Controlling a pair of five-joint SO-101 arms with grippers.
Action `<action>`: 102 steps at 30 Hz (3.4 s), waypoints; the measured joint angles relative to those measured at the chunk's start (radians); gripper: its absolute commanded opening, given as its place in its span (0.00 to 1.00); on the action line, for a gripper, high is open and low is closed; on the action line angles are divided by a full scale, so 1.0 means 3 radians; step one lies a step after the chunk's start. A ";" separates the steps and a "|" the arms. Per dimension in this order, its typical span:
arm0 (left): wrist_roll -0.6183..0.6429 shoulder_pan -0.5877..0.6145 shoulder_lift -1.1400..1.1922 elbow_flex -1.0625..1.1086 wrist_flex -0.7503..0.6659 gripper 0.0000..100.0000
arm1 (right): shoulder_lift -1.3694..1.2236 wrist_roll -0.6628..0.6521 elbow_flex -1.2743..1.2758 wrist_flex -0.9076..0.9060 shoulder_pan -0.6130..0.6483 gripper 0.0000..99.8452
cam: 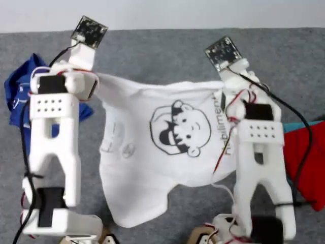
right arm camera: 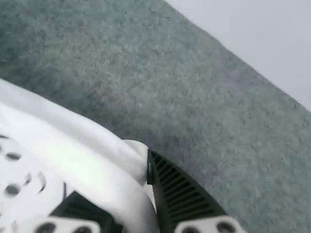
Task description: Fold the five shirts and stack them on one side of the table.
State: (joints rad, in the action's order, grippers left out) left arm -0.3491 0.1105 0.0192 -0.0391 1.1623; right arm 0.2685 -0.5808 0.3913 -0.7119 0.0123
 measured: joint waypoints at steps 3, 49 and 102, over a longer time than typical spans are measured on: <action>0.0000 0.0000 0.0205 0.0000 -0.0358 0.00 | -0.0276 0.0000 0.0000 0.0450 0.0000 0.01; -0.1248 -0.0481 0.2092 -0.2752 0.1882 0.00 | -0.3370 -0.1166 -0.3493 -0.1468 -0.0174 0.01; -0.1366 -0.1360 -0.2169 0.1453 0.1892 0.13 | -0.2527 -0.1749 -0.3555 -0.3468 -0.0726 0.33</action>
State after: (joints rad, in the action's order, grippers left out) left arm -0.7587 -0.2977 -0.6314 0.3966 1.7300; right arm -0.4895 -1.1055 -0.6751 -1.7522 -0.2056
